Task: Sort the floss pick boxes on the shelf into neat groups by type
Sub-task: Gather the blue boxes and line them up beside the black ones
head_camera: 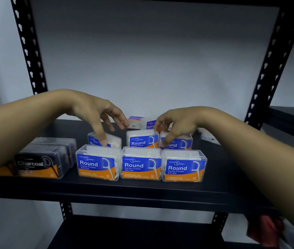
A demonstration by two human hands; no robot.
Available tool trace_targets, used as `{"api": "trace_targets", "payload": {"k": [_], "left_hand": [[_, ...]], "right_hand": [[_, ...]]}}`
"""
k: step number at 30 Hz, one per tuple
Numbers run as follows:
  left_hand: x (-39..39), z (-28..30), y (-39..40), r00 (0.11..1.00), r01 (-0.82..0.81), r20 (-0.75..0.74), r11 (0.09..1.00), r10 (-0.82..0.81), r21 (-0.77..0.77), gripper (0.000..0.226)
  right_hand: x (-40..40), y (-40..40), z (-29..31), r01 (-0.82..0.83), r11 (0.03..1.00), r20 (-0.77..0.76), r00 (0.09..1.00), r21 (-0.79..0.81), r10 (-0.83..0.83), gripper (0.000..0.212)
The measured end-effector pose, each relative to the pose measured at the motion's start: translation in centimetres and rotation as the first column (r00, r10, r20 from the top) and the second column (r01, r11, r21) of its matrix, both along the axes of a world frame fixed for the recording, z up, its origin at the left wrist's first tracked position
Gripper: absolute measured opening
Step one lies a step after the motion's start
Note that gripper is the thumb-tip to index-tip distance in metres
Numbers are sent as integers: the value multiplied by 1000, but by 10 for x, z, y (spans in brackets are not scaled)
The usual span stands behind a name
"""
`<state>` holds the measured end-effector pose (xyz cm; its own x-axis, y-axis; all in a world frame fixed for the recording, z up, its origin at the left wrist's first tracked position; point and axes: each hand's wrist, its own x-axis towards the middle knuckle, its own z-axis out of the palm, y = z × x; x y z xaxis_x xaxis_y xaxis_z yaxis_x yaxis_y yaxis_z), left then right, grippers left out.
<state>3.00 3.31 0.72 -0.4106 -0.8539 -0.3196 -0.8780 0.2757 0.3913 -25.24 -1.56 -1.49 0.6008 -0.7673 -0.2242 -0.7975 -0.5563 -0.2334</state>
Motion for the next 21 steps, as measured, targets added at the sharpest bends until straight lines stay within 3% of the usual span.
{"api": "trace_targets", "payload": {"k": [3,8,11,14,21], "left_hand": [[0,-7,-1,1000,11,-15,999,-11,-43,61],[-1,-15,-2,996,-10,-91,994,0,-106,40],[-2,-20,-3,992,-57,-120,989,41,-136,43],[-5,-28,-4,986,-87,-151,988,66,-131,45],[-18,-39,-4,971,-136,-217,980,102,-147,62]], "right_hand": [[5,-3,-7,-64,996,71,995,-62,68,60],[6,-9,-14,-87,992,122,988,-92,98,47],[3,-10,-9,-38,996,58,997,-80,43,58],[-4,-12,-1,39,999,-86,996,-19,-40,55],[-6,-10,-1,4,997,-54,999,-80,-8,51]]}}
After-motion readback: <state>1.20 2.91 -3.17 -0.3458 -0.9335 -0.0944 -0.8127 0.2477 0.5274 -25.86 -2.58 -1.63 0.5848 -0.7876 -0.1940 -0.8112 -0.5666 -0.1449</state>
